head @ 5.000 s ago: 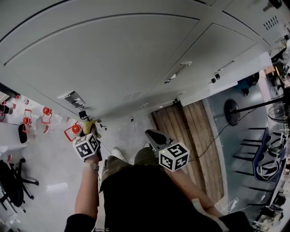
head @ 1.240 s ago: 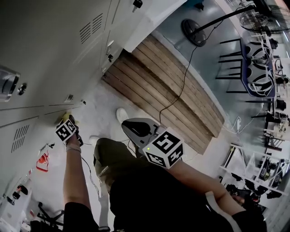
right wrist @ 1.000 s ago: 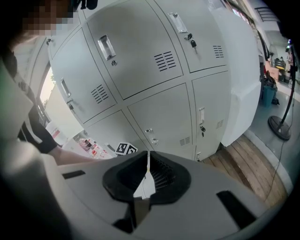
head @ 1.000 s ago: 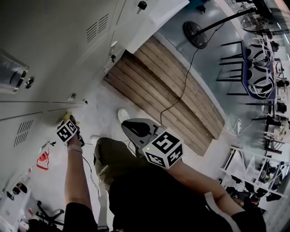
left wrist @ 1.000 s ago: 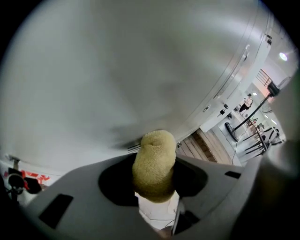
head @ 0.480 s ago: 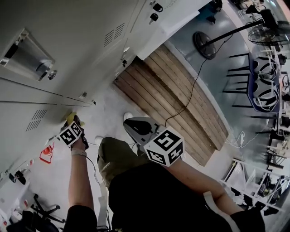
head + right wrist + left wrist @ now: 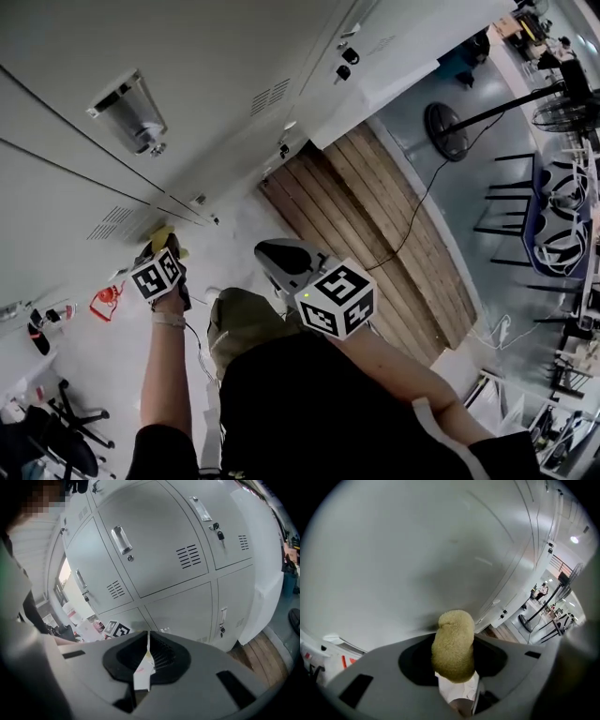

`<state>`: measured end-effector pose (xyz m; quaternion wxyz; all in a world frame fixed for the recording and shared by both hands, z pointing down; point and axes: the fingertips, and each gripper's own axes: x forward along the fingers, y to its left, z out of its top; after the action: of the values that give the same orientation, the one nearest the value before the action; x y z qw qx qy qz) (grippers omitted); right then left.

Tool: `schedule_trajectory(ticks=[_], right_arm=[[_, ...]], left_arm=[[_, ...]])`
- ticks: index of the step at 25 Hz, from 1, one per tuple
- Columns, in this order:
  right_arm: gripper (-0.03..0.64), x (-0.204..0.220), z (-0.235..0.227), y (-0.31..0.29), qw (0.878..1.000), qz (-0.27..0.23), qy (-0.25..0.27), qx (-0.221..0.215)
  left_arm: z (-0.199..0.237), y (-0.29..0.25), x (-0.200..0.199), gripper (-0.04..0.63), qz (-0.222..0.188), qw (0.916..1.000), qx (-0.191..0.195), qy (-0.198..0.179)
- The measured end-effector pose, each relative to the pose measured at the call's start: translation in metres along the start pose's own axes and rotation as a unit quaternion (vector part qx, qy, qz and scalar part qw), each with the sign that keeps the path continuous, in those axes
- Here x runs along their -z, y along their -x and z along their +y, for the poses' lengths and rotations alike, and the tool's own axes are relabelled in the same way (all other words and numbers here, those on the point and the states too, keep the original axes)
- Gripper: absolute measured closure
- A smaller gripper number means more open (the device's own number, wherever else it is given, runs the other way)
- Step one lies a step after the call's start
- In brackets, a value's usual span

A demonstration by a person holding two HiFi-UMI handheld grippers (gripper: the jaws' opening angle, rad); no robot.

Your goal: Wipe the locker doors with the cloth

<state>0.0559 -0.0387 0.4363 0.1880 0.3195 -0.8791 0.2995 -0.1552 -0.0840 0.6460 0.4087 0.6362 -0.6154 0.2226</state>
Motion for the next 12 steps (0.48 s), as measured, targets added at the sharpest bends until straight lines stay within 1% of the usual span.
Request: schedule_trajectory(ticks=[6,12], right_arm=[[0.589,-0.012,0.014,-0.006,0.999,0.008,0.027,-0.035],[0.589,-0.024,0.018,-0.009,0.997,0.009,0.050,-0.051]], left_arm=[[-0.001,0.025,-0.015,0.419,-0.020,0.9995,-0.011,0.021],[0.009,0.040,-0.019,0.419,-0.034,0.9981,-0.028,0.043]])
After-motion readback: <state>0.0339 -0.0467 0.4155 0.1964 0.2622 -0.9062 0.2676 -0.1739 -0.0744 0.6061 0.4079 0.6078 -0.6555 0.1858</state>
